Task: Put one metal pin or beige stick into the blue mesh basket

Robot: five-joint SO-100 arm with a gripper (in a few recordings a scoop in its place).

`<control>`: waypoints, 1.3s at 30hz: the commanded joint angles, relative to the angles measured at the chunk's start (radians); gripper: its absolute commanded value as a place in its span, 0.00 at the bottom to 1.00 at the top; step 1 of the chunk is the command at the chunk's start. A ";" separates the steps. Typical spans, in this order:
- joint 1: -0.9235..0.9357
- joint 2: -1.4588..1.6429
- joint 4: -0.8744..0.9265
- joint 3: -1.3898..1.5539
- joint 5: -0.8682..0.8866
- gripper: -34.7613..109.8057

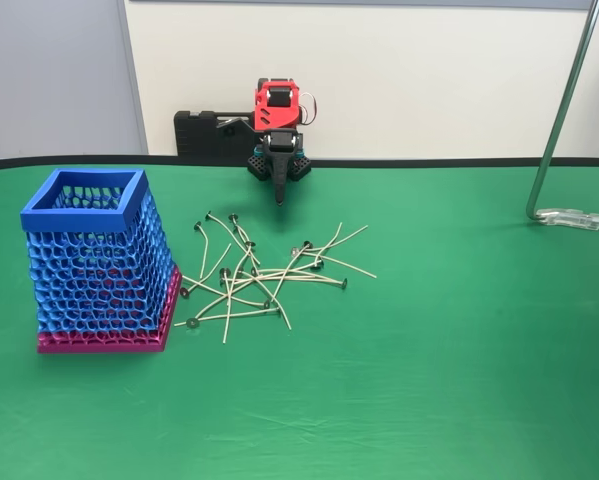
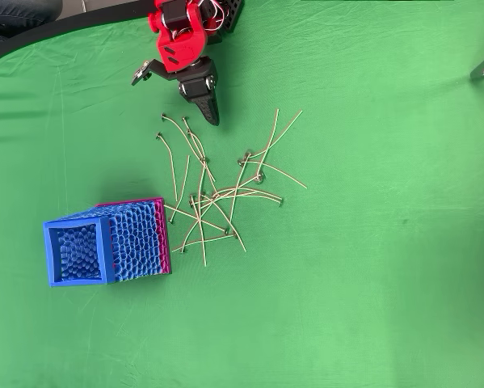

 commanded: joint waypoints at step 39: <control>0.014 0.009 0.017 -0.048 0.017 0.24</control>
